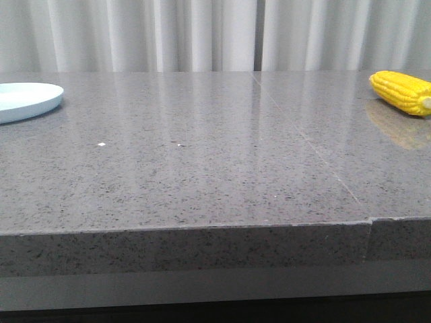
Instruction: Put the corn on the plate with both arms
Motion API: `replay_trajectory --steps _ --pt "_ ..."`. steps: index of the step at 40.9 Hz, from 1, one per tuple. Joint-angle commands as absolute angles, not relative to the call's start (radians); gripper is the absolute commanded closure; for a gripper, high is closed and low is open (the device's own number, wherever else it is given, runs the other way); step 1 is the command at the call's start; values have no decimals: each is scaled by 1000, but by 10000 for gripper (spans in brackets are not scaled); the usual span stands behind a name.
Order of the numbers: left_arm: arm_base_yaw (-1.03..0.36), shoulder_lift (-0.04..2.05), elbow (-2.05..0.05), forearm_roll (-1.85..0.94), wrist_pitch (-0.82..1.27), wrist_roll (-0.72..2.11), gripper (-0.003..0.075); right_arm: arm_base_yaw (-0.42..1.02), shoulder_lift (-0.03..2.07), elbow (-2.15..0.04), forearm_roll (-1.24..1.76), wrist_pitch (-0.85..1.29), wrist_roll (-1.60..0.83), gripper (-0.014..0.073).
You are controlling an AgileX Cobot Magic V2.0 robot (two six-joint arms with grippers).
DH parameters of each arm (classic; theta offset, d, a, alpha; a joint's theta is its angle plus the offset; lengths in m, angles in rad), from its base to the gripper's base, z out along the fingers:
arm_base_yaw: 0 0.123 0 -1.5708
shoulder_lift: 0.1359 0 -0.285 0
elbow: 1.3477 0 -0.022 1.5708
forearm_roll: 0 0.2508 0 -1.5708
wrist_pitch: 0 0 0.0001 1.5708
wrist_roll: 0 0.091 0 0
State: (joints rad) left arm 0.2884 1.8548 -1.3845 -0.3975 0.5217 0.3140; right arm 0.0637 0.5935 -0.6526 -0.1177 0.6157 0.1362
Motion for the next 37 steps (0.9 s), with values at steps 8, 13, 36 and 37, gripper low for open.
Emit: replay_trajectory --steps 8,13,36,37 --pt "286 1806 -1417 -423 519 320 671 59 605 -682 -135 550 128 32" --pt "286 1806 -1417 -423 525 320 740 59 605 -682 -135 550 128 32" --pt "133 1629 -1417 -493 572 357 740 59 605 -682 -135 550 128 32" --pt "119 1625 -1417 -493 574 357 740 59 605 -682 -135 550 128 32"
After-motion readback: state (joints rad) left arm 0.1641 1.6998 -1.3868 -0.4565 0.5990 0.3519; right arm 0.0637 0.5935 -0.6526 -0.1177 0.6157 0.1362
